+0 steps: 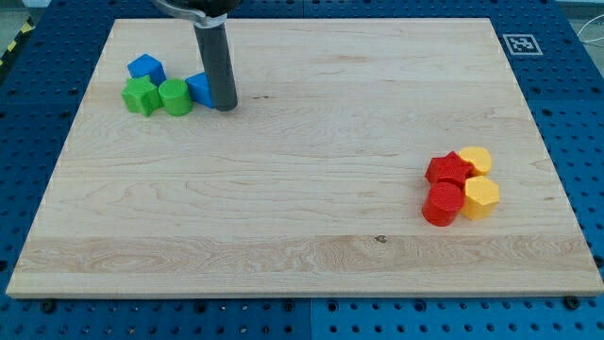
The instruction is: Slide the blue triangle closer to the group of blocks
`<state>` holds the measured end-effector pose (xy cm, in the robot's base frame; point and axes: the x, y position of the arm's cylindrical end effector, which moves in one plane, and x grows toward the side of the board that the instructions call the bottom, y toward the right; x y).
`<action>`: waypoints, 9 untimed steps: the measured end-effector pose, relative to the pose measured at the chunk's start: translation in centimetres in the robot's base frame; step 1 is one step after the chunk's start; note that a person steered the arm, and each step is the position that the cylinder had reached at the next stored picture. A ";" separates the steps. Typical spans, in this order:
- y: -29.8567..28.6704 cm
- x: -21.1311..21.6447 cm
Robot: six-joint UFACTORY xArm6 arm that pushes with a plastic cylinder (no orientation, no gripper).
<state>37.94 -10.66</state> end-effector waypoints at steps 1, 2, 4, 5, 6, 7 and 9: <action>0.6 0.4; 1.6 0.4; 1.3 -1.4; 0.6 -2.8; -0.2 -3.5; -1.8 -3.5; -3.8 -3.4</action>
